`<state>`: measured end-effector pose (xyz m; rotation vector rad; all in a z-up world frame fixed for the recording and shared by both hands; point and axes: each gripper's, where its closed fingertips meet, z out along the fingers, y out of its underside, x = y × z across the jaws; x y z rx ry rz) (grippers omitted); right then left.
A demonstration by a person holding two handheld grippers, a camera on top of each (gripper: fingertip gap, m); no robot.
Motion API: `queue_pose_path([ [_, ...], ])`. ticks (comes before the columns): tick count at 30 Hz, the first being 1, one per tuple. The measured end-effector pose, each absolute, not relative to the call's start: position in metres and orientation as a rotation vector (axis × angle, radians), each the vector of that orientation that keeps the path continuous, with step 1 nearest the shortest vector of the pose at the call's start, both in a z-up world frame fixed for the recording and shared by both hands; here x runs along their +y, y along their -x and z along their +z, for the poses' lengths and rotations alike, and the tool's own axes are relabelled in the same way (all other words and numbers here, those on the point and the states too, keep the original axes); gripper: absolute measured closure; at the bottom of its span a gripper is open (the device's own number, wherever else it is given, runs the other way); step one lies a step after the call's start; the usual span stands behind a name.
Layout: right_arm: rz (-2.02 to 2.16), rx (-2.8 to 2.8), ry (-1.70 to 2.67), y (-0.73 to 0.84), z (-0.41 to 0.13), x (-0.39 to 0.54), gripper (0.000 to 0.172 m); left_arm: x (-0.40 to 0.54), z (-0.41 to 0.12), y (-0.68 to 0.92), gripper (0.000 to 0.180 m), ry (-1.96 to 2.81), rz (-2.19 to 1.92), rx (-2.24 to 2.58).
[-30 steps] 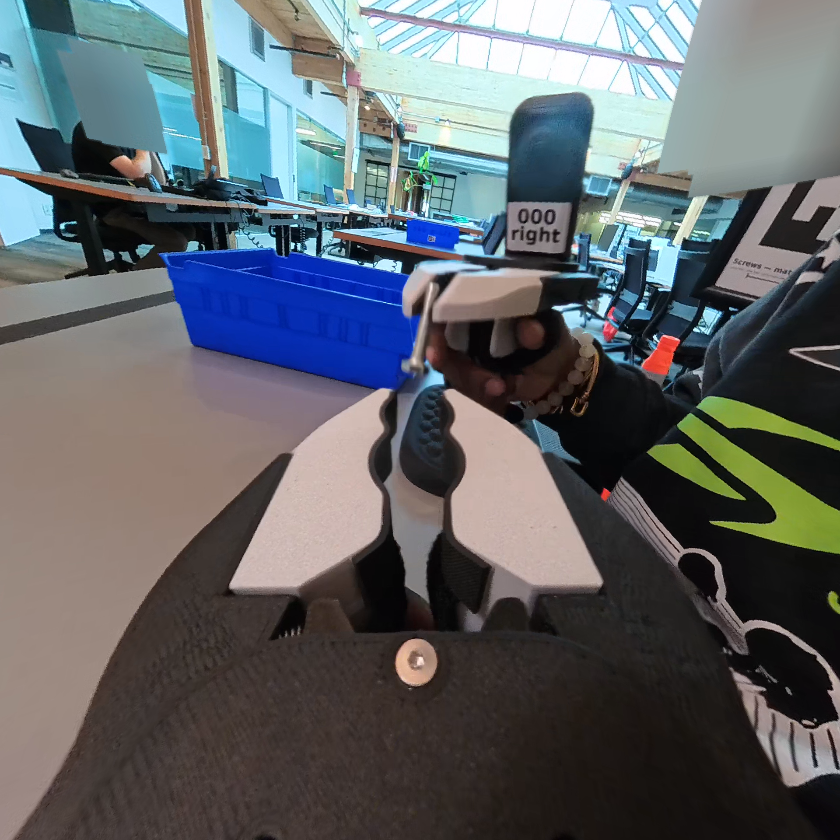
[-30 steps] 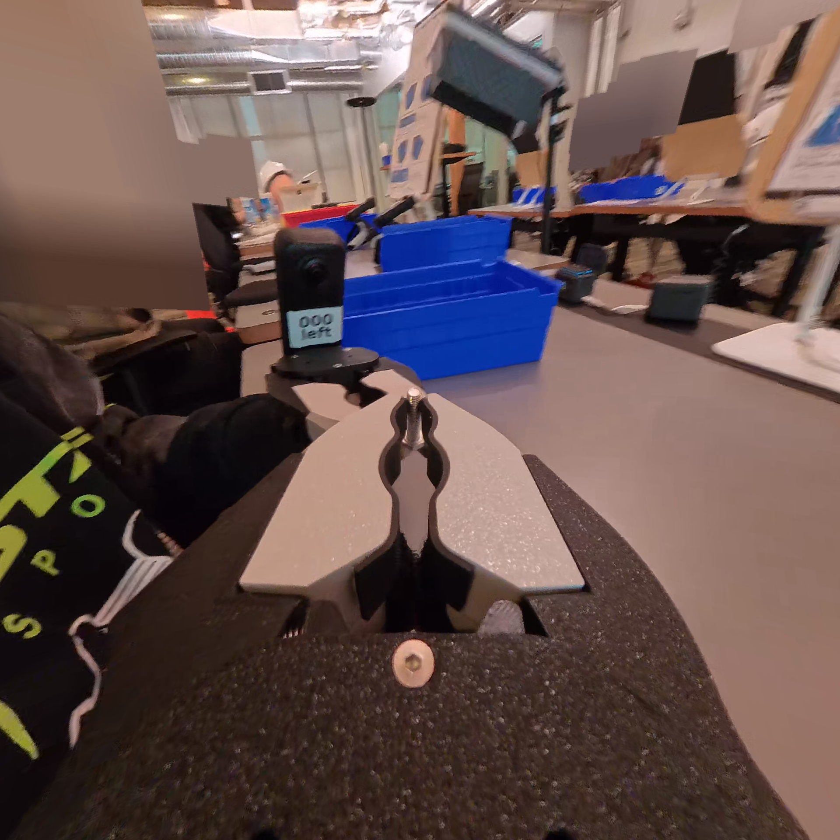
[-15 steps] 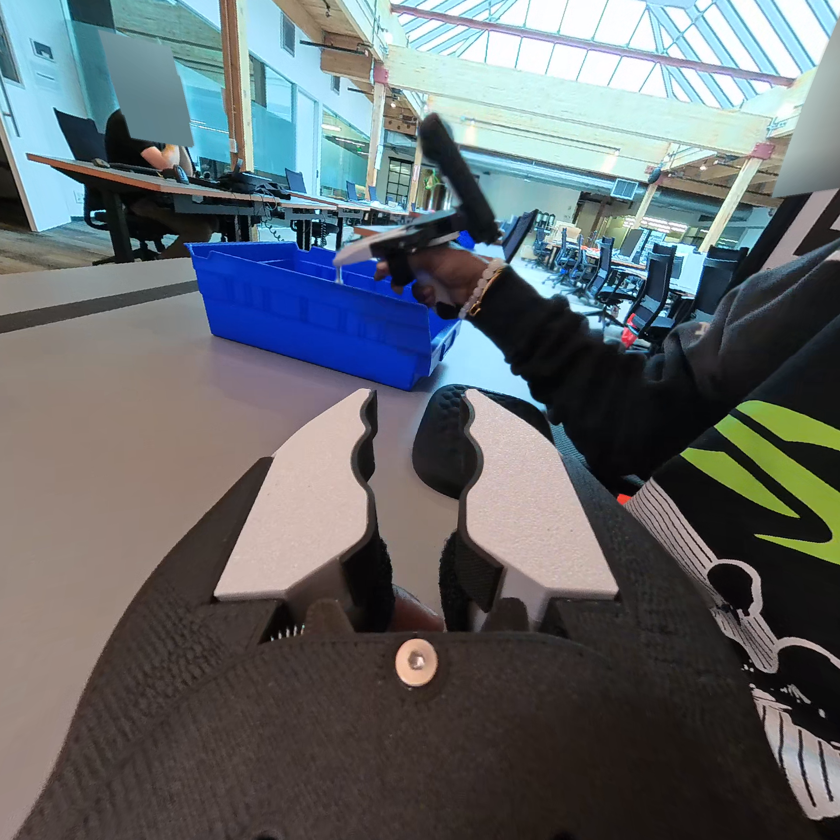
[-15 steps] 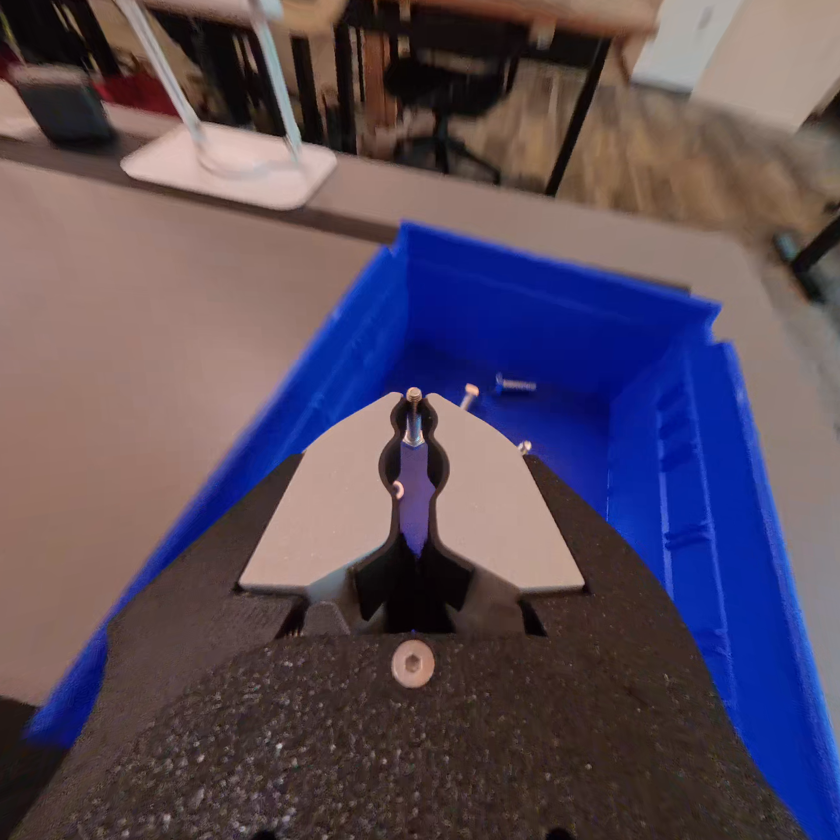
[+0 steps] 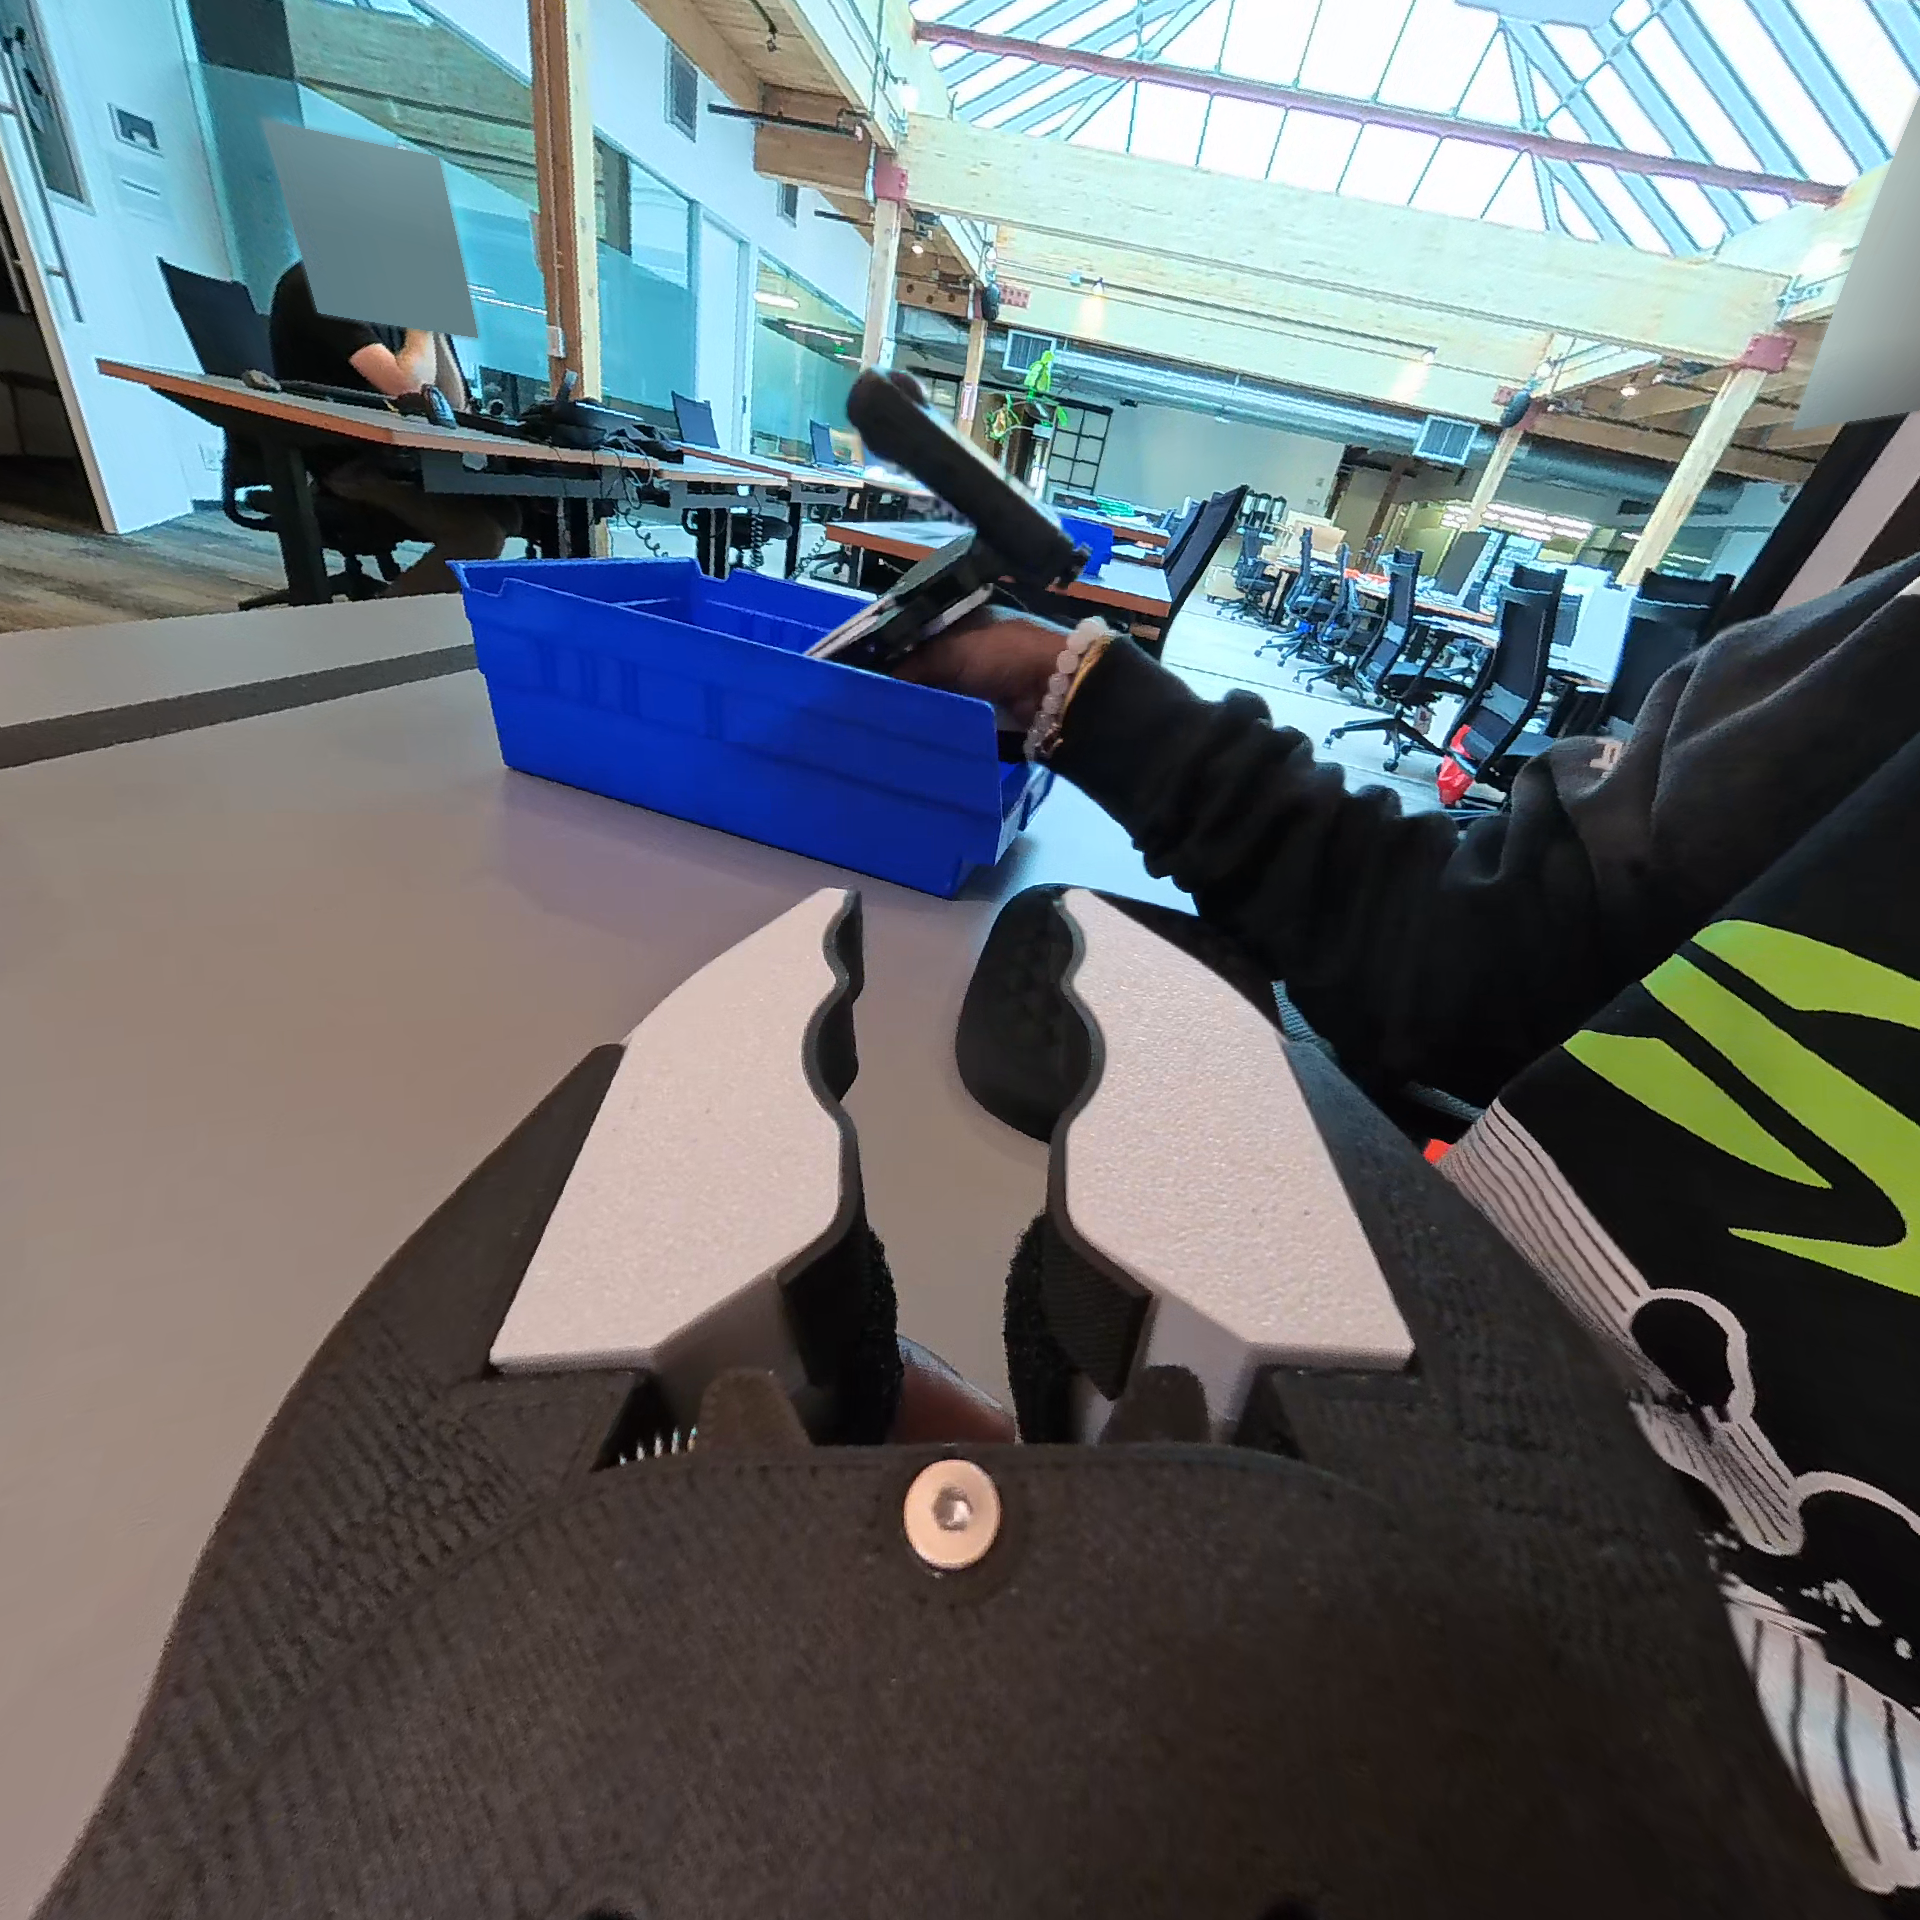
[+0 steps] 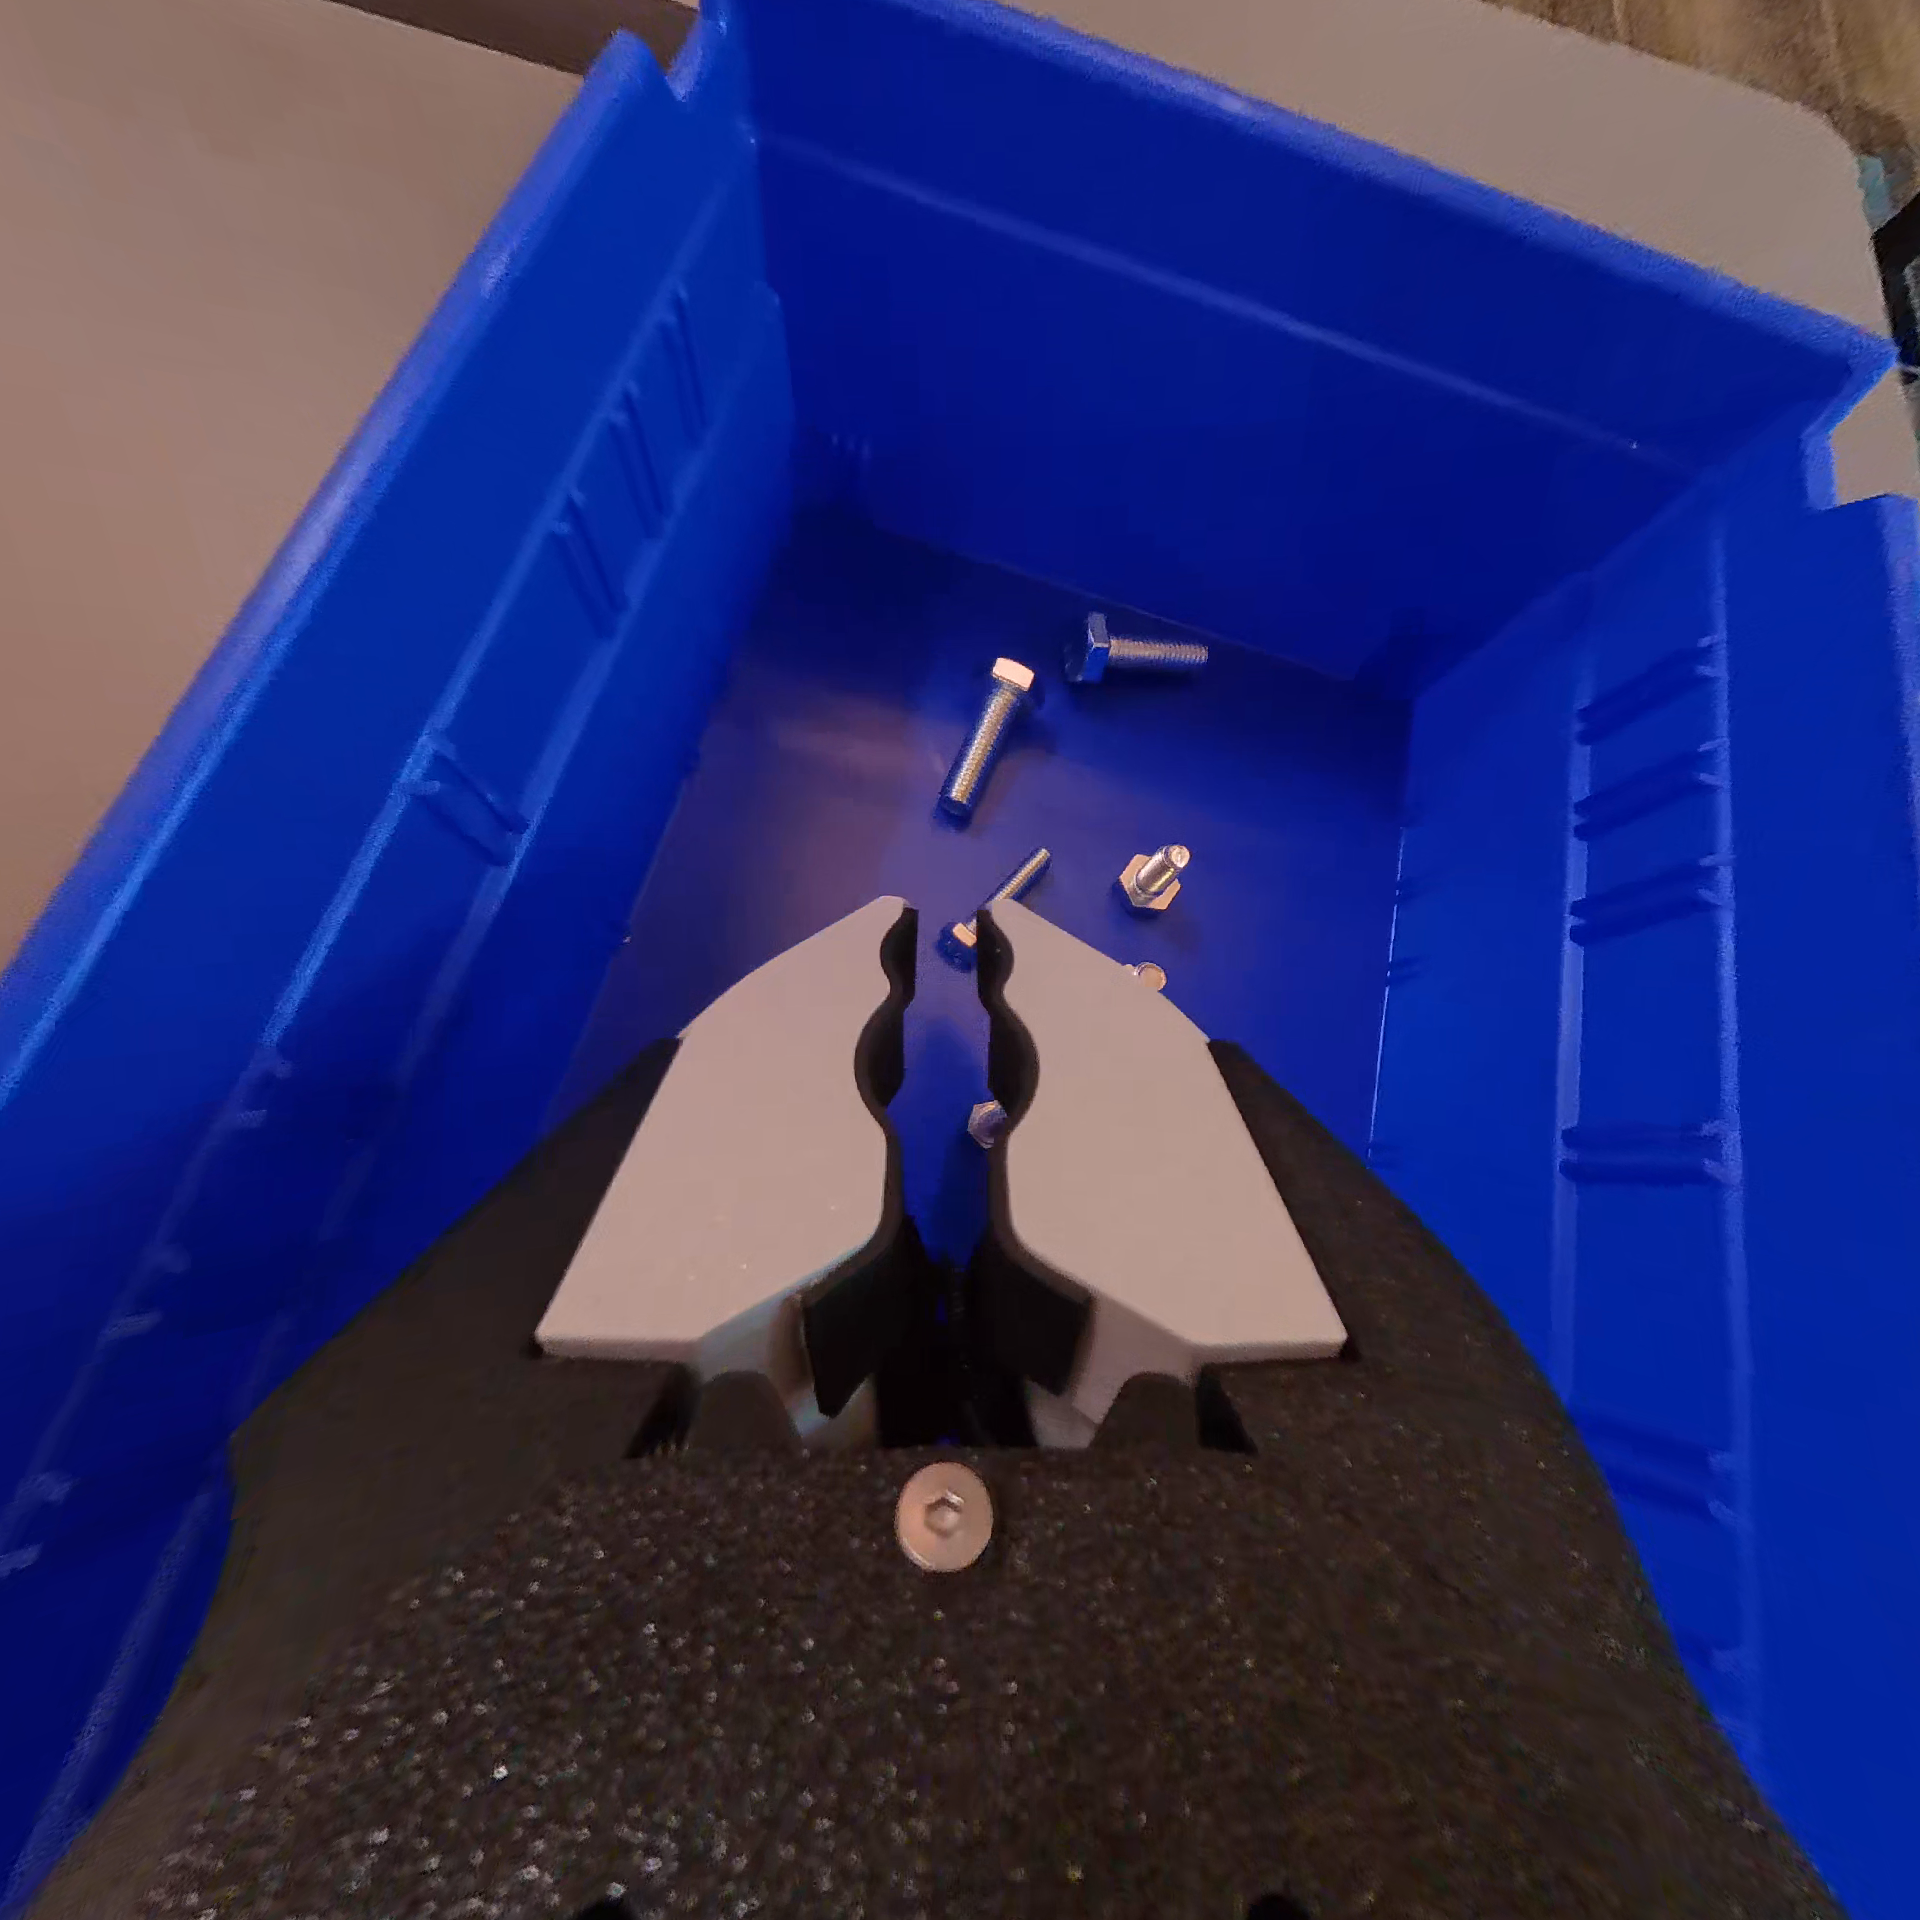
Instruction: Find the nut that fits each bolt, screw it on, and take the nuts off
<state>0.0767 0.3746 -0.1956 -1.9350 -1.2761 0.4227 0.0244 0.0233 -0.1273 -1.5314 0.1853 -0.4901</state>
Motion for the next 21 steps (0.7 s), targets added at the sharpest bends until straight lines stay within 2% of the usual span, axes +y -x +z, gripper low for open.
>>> queue_pose_path([
  [5, 0.527, -1.176, 1.837, -0.082, -0.162, 0.359, 0.145, 0.021, -0.123, -0.010, 0.144, 1.539, -0.342, 0.156],
  [8, 0.648, -1.118, 1.748, -0.089, -0.138, 0.340, 0.131, 0.010, -0.113, 0.011, 0.133, 1.550, -0.153, 0.103],
  [12, 0.855, -1.035, 1.619, -0.101, -0.113, 0.308, 0.102, -0.029, -0.088, 0.064, 0.094, 1.505, 0.171, -0.132],
  [14, 0.919, -1.000, 1.574, -0.109, -0.107, 0.294, 0.091, -0.062, -0.074, 0.088, 0.086, 1.445, 0.344, -0.248],
  [18, 0.983, -0.997, 1.541, -0.119, -0.109, 0.263, 0.087, -0.132, -0.074, 0.134, 0.086, 1.436, 0.655, -0.474],
  [20, 0.945, -1.044, 1.552, -0.118, -0.121, 0.248, 0.085, -0.160, -0.094, 0.154, 0.095, 1.516, 0.761, -0.561],
  [21, 0.908, -1.076, 1.563, -0.116, -0.128, 0.243, 0.084, -0.167, -0.106, 0.160, 0.107, 1.563, 0.764, -0.572],
])
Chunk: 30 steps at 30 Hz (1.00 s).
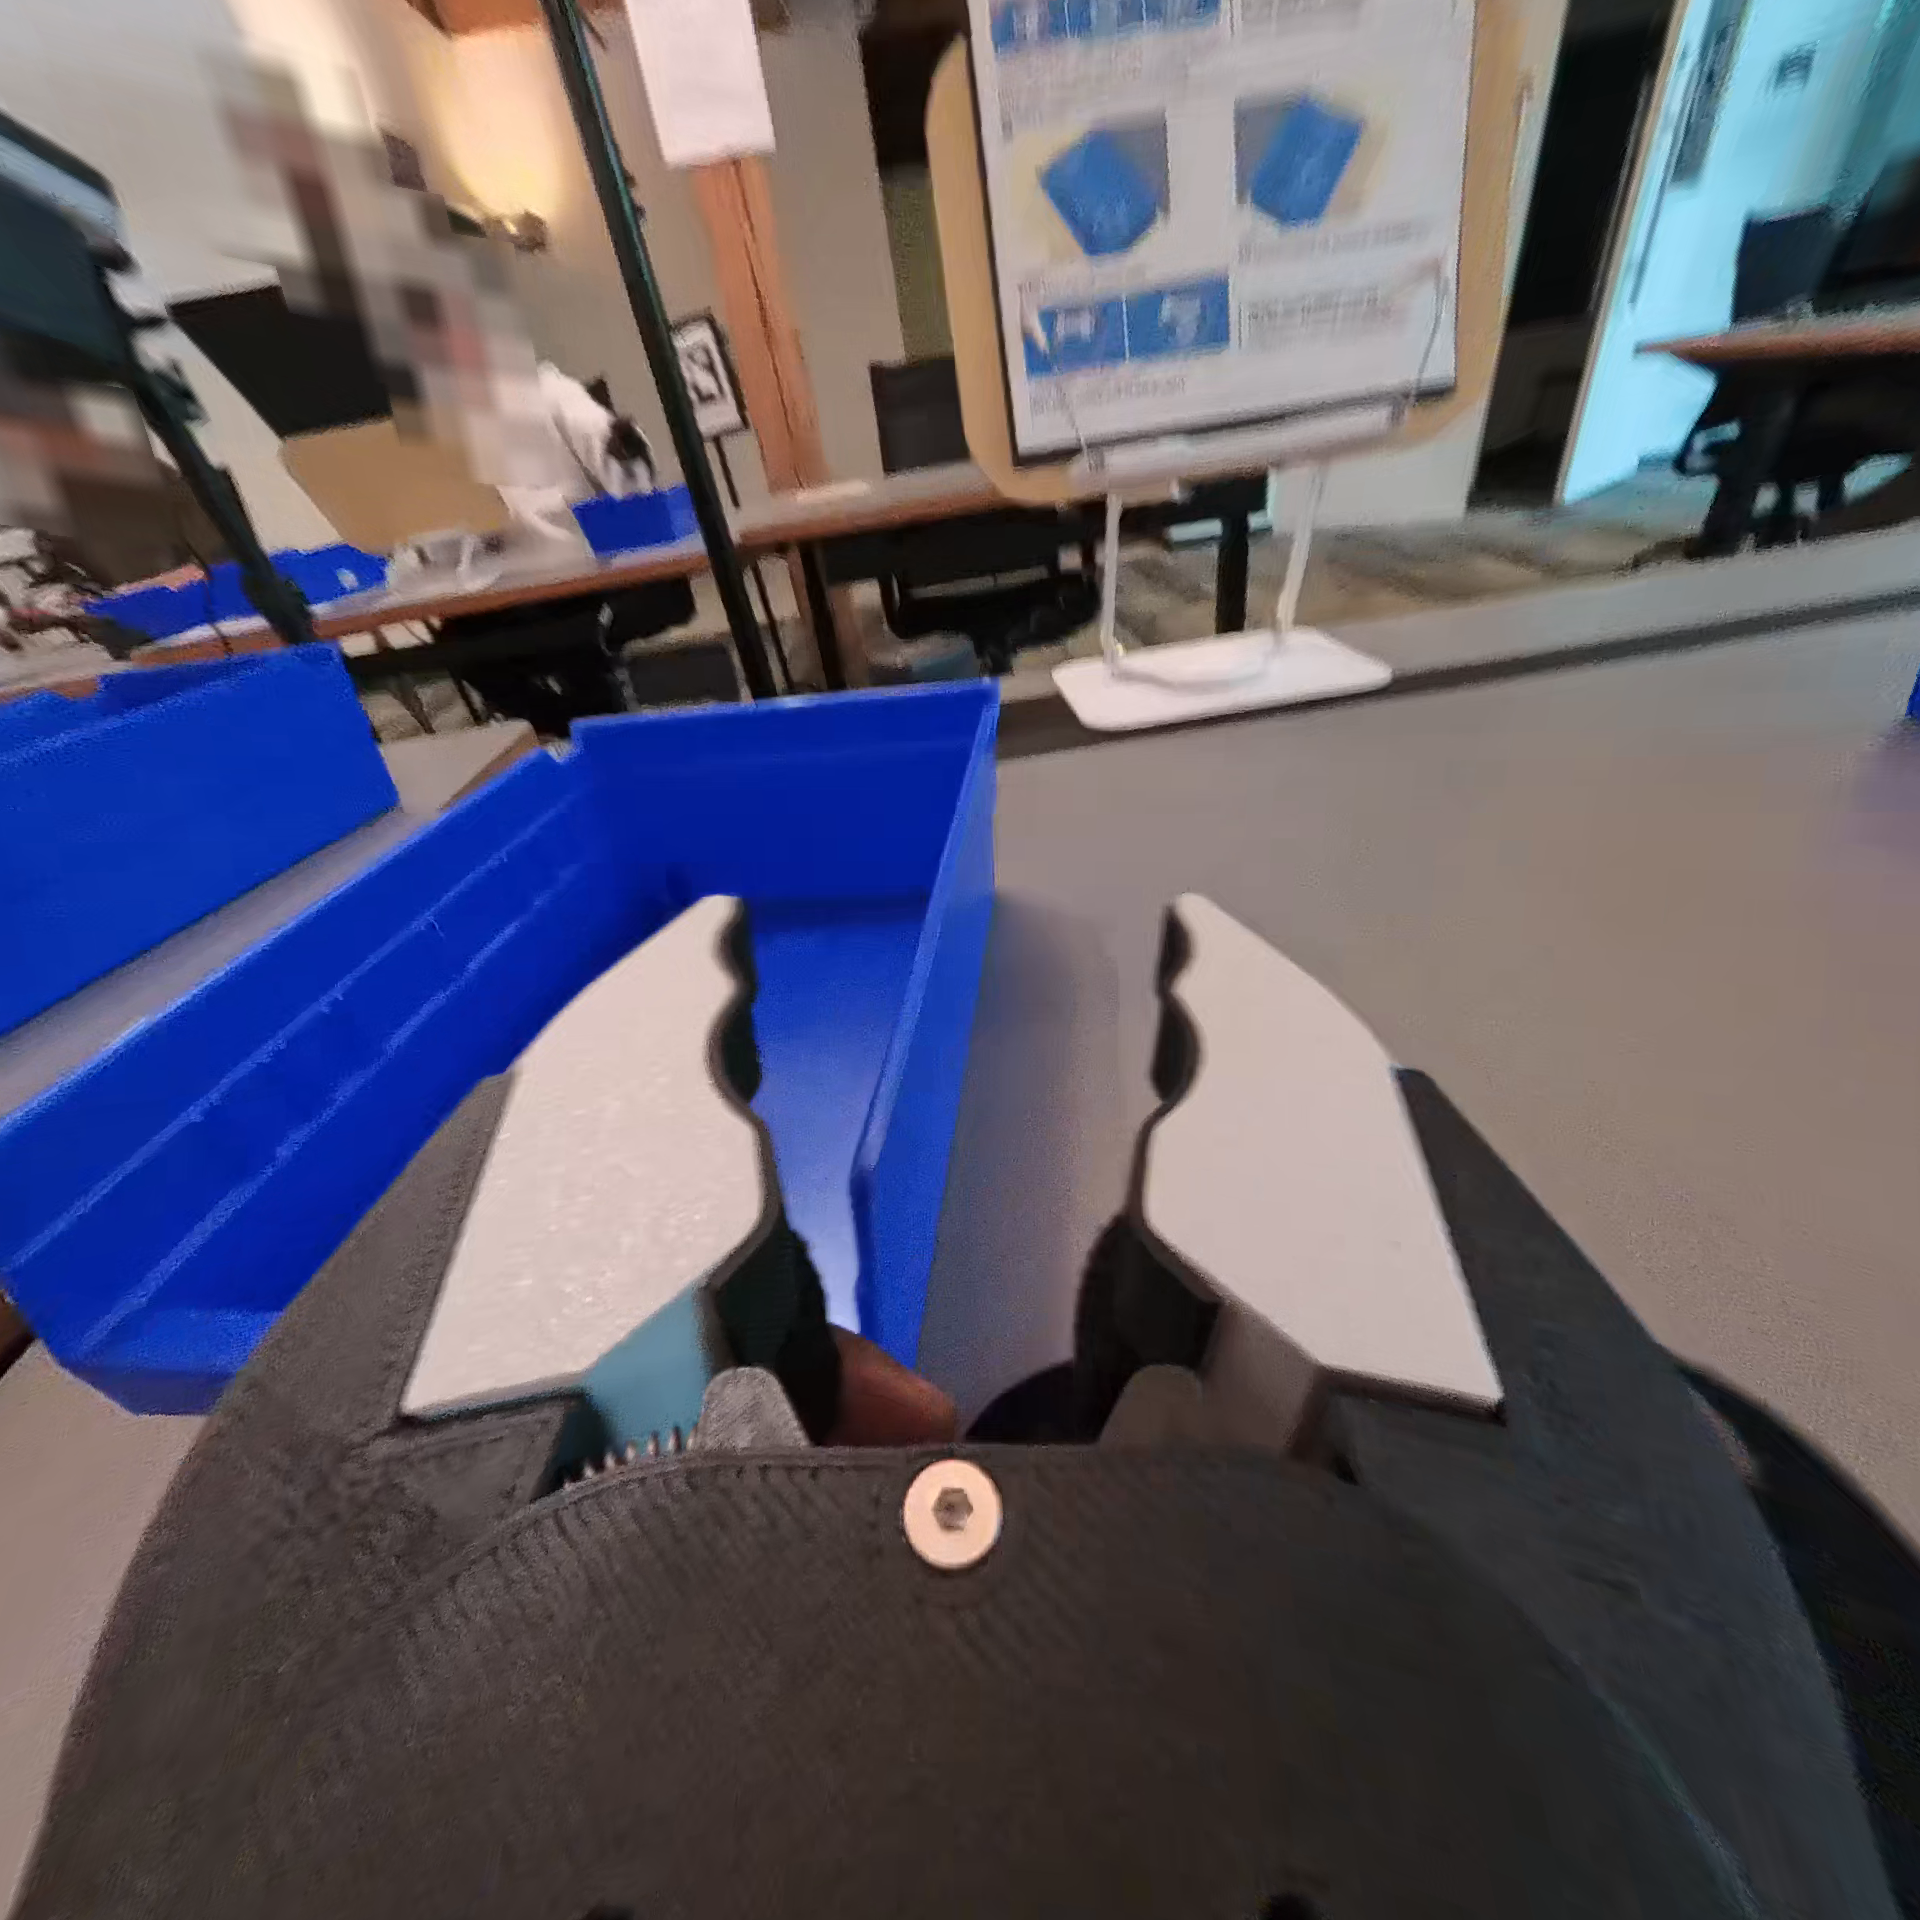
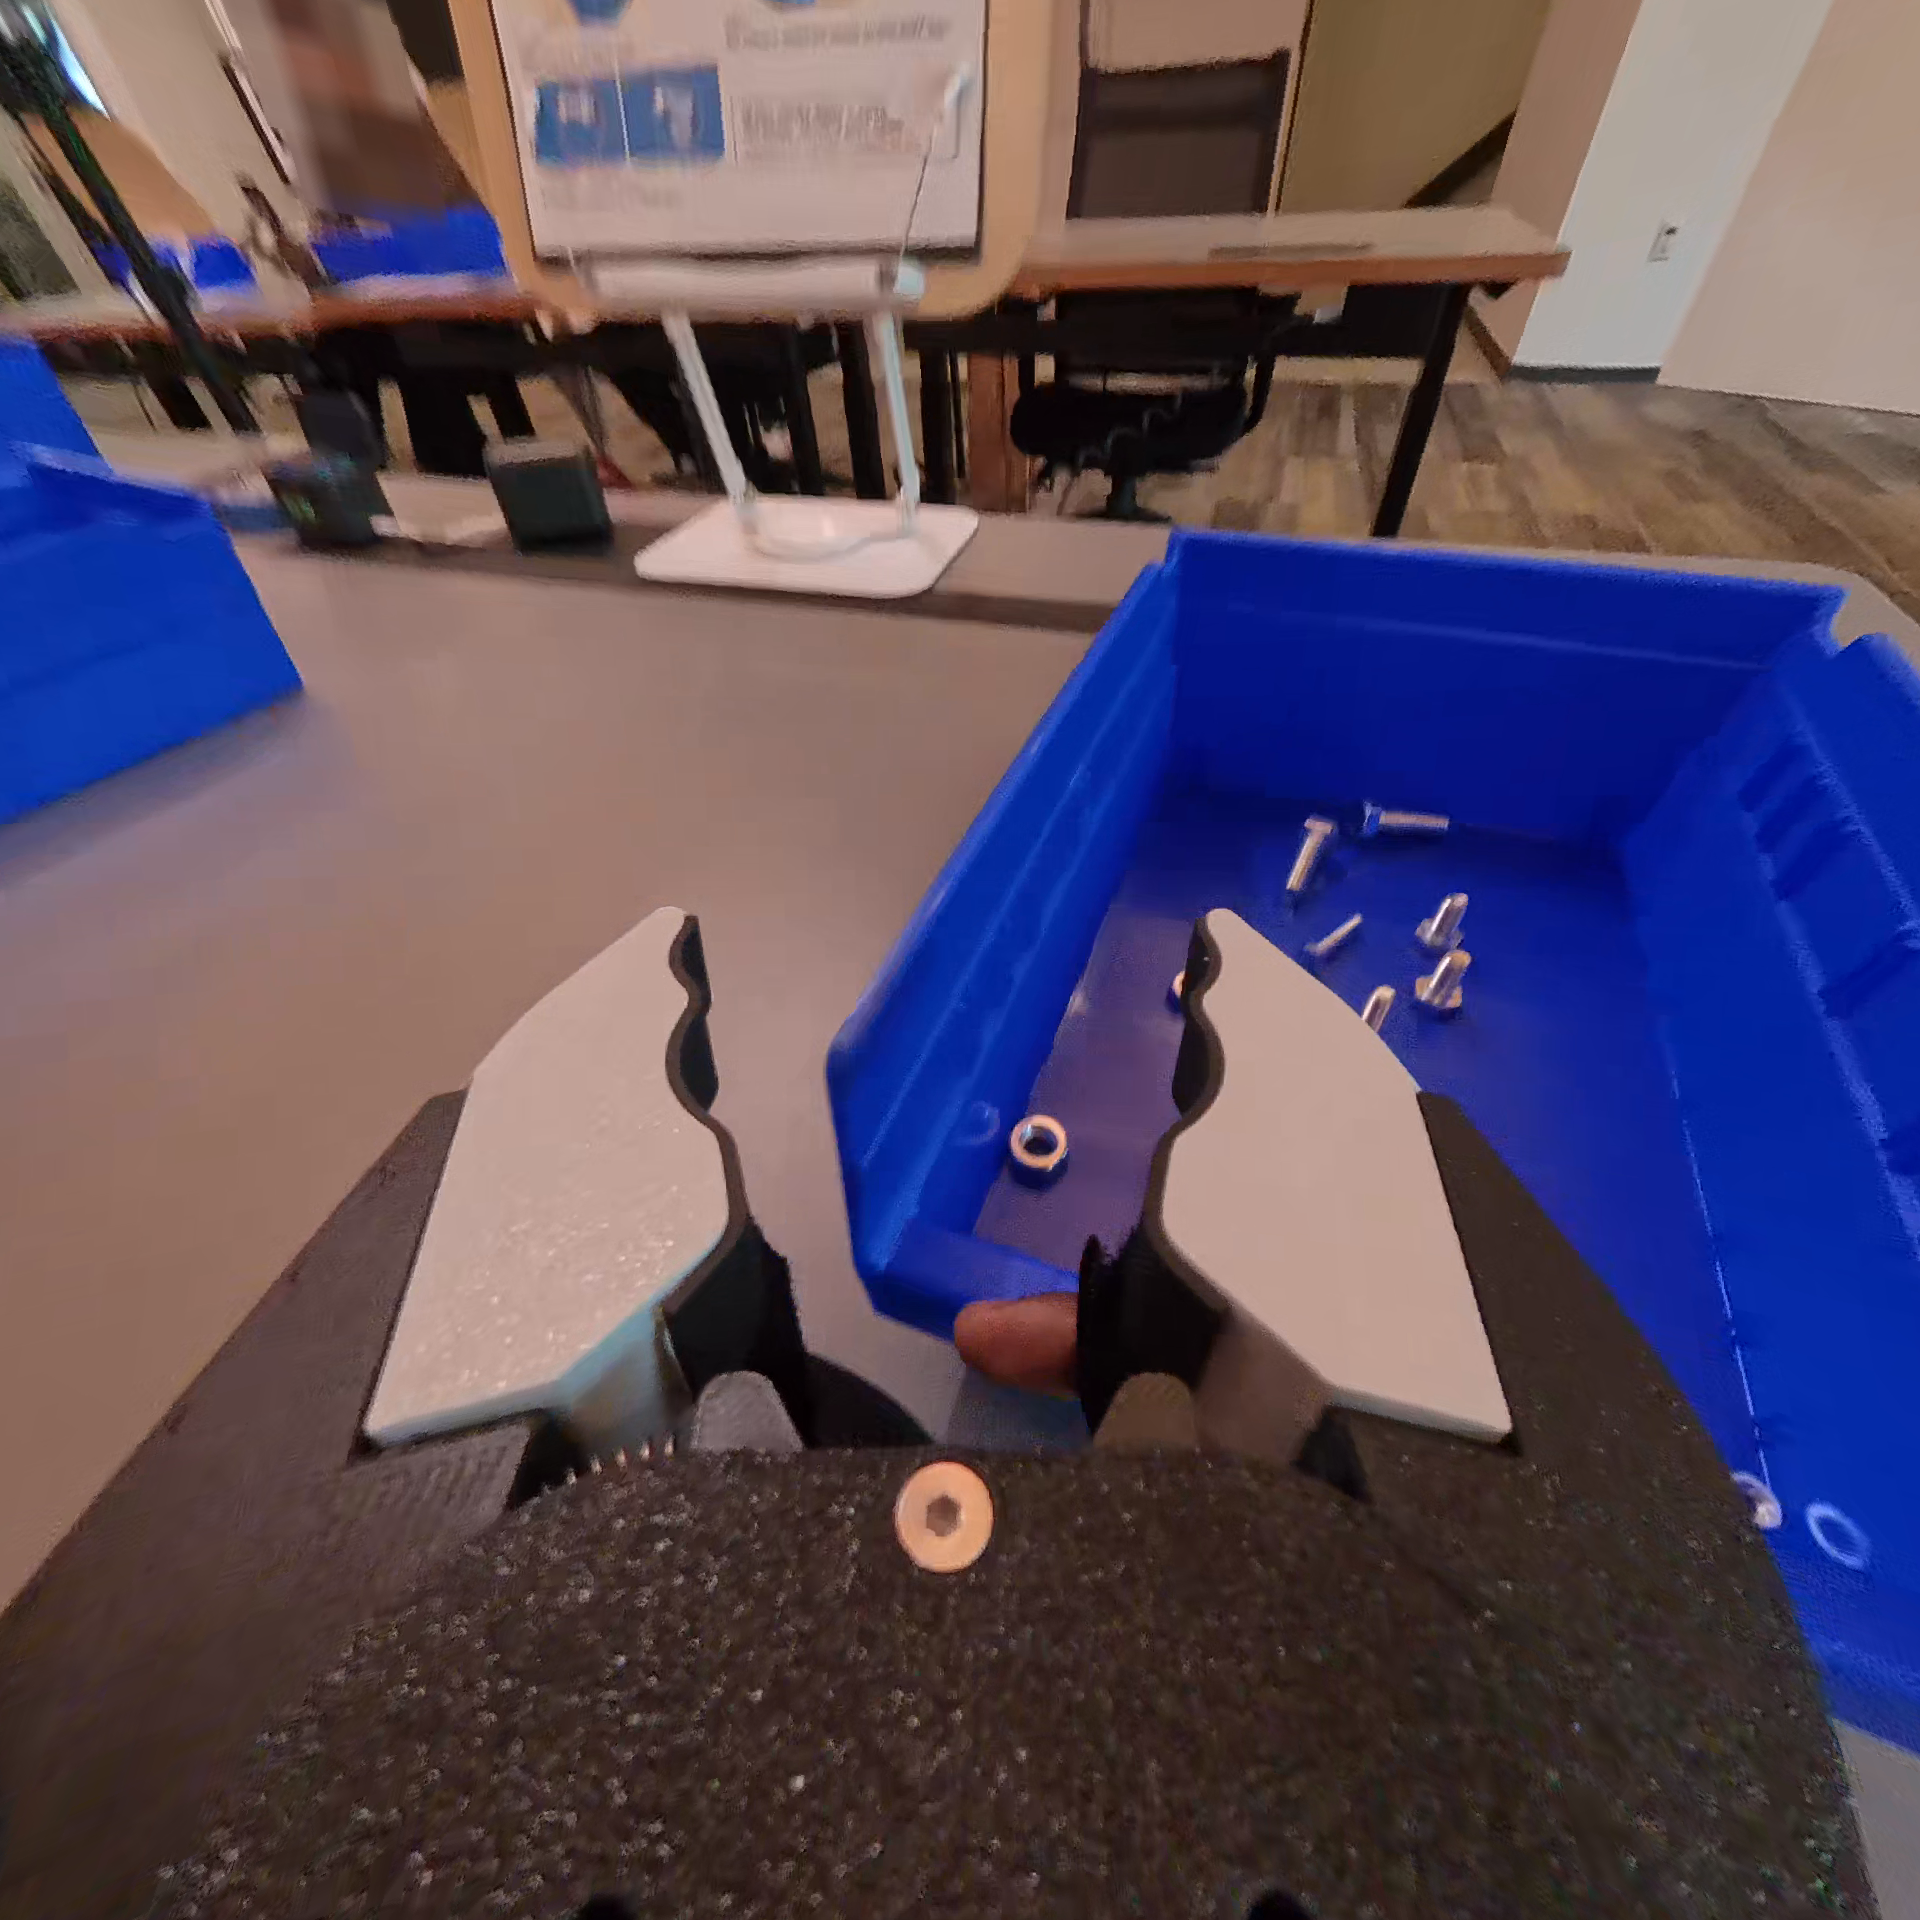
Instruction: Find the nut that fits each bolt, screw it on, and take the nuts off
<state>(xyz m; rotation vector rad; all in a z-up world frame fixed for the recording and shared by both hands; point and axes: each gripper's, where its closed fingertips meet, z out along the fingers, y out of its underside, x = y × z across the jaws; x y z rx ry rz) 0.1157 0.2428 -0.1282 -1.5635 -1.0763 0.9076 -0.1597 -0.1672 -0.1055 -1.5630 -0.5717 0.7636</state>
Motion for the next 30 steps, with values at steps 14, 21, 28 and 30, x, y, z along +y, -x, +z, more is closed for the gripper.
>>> queue_pose_path([
  [14, 0.444, -1.261, 1.613, -0.098, -0.177, 0.242, 0.154, -0.159, -0.167, 0.177, 0.174, 1.807, 0.589, -0.586],
  [21, 0.462, -1.320, 1.561, -0.079, -0.177, 0.226, 0.152, -0.123, -0.168, 0.173, 0.170, 1.910, 0.611, -0.435],
  [28, 0.555, -1.398, 1.496, -0.045, -0.177, 0.189, 0.152, -0.059, -0.171, 0.162, 0.168, 1.977, 0.458, -0.238],
  [30, 0.594, -1.424, 1.476, -0.035, -0.176, 0.174, 0.152, -0.041, -0.171, 0.156, 0.168, 1.977, 0.400, -0.202],
])
